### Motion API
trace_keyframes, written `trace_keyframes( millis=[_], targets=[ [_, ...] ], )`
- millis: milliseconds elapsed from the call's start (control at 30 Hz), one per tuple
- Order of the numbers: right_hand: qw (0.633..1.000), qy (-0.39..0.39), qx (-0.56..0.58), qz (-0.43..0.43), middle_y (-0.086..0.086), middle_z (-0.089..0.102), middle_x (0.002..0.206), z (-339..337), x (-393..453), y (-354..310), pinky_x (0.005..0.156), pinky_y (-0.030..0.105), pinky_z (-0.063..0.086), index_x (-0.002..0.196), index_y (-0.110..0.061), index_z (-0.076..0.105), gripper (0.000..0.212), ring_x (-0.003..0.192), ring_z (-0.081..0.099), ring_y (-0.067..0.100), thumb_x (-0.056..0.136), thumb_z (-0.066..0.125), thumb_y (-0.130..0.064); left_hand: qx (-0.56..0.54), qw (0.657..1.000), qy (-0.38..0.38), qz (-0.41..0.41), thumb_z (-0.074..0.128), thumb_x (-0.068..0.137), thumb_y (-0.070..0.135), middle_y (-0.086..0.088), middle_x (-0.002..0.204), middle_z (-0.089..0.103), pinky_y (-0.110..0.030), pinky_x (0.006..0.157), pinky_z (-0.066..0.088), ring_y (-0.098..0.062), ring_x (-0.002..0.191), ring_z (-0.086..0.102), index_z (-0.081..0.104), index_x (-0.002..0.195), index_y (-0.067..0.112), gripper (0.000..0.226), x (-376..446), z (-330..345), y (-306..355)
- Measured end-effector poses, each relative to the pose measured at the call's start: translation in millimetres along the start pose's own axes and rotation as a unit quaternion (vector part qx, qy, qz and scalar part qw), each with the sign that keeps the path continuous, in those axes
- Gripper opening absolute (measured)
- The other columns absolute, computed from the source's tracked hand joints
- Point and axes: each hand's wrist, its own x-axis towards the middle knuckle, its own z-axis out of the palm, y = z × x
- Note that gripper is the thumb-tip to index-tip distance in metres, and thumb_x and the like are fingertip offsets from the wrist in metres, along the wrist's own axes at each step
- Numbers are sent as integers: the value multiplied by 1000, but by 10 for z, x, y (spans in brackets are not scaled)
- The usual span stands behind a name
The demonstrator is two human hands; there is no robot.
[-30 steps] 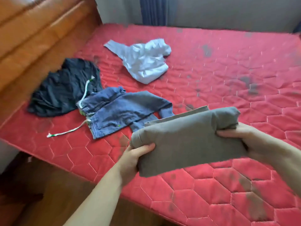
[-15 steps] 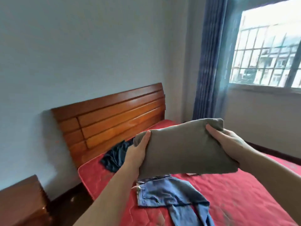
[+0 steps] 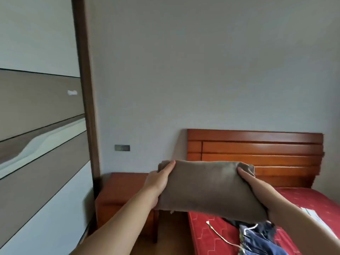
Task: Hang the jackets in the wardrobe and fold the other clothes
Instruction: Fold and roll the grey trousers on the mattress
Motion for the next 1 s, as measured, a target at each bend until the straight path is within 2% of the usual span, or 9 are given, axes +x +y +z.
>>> trace_keyframes(
  millis=[133,267,367,467,567,700,867,933,1000],
  targets=[
    [995,-73,-50,-35,2,74,79,738,213,-130,62,30,48,92,-19,65,31,80,69,20,92,55,-49,-22,998,59,-5,65,75,69,-5,104,65,-32,70,50,-21,91,63,59,122,8,77,150,-777,-31],
    [988,-138,-67,-36,5,71,86,1440,470,-231,62,29,48,89,-20,61,29,80,68,21,93,54,-48,-5,995,103,6,62,61,85,-3,111,66,-41,92,52,-22,99,63,56,131,15,99,524,-1424,-72],
    [984,-160,-71,-14,8,73,81,1943,784,-207,59,32,50,95,-13,62,30,76,70,24,94,55,-42,-8,993,120,12,57,72,80,-2,116,61,-38,93,49,-20,103,59,50,138,16,92,874,-1800,-102],
    [984,-162,-67,37,16,72,98,2401,1207,-92,76,39,54,115,-1,61,46,90,68,31,92,59,-42,-15,992,127,6,55,81,72,-1,120,59,-34,91,46,-18,105,57,44,143,17,83,1244,-2076,-207],
    [981,-153,-71,98,20,73,100,2808,1563,91,92,47,52,115,-2,62,49,94,69,36,89,64,-44,-12,989,142,-26,57,78,73,-3,128,59,-41,103,45,-23,112,57,43,145,18,87,1606,-2322,-404],
    [976,-160,-59,132,21,73,95,3191,2028,231,88,46,53,110,-2,65,43,94,69,37,90,63,-40,-8,987,148,-65,57,76,76,-4,119,63,-45,101,47,-24,107,60,52,136,16,86,2097,-2565,-472],
    [974,-176,-22,143,23,73,93,3545,2720,236,88,47,52,107,-2,67,44,93,69,38,89,63,-41,24,983,164,-85,55,71,81,-3,129,59,-45,104,45,-26,116,56,47,141,19,94,2767,-2679,-343],
    [971,-188,-15,146,23,73,93,3708,3068,232,91,48,52,108,-1,67,46,93,69,39,89,64,-43,29,981,175,-81,55,77,75,-3,129,59,-45,103,46,-25,117,57,48,141,20,85,3035,-2710,-222],
    [969,-202,-1,142,24,73,95,3899,3413,175,91,47,52,107,-1,67,45,93,68,39,89,64,-42,29,977,199,-75,58,82,68,-2,117,65,-39,94,51,-22,106,61,54,133,17,72,3305,-2757,-69]
  ],
)
